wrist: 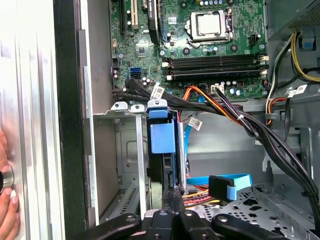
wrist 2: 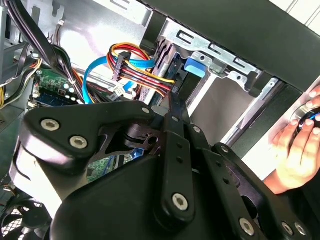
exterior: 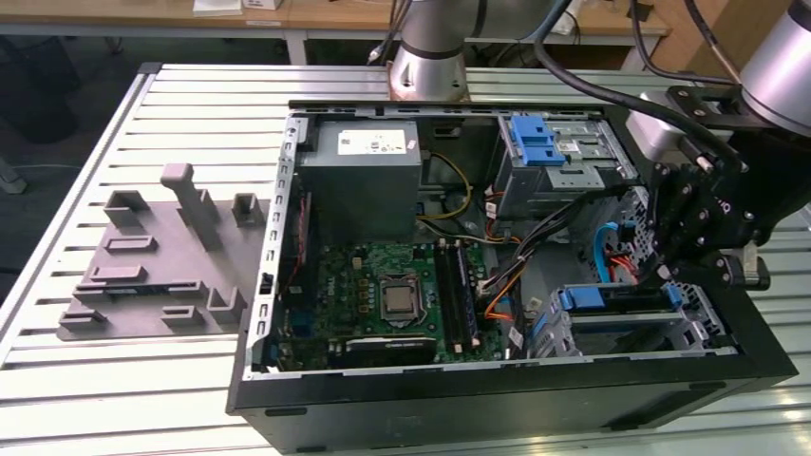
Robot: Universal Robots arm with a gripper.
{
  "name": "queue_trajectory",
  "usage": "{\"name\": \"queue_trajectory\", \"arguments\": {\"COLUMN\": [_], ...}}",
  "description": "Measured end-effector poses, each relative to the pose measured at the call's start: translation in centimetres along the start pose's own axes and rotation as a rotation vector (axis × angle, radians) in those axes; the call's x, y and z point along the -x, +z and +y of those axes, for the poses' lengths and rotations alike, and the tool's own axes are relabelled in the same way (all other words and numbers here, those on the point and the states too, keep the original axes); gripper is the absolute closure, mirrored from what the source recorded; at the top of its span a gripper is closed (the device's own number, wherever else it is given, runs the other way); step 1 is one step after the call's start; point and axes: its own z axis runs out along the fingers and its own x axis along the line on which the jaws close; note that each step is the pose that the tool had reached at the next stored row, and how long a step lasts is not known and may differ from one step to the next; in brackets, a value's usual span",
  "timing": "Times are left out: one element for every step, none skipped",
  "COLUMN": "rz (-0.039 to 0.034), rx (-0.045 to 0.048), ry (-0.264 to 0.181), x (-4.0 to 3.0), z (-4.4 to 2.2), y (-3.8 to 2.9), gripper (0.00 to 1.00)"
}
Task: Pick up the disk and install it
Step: 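Insert the second disk wire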
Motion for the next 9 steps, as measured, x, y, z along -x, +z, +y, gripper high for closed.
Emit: {"name": "queue_trajectory", "arguments": {"rz": [0.0001, 0.0001, 0.0, 0.0, 0.0001, 0.0001, 0.0001, 0.0, 0.0001], "rx": [0.0, 0.0, 0.0, 0.0, 0.0, 0.0, 0.0, 0.0, 0.0], "ry": [0.0, 0.0, 0.0, 0.0, 0.0, 0.0, 0.0, 0.0, 0.0], "x": [0.0, 0.0, 0.0, -0.01, -0.01, -0.01, -0.01, -0.01, -0.02], "z": [0.01, 0.02, 0.06, 0.08, 0.08, 0.09, 0.11, 0.17, 0.2], "y": [0.0, 0.0, 0.0, 0.0, 0.0, 0.0, 0.0, 0.0, 0.0], "gripper": [0.89, 0.89, 0.89, 0.89, 0.89, 0.89, 0.89, 0.89, 0.89]}}
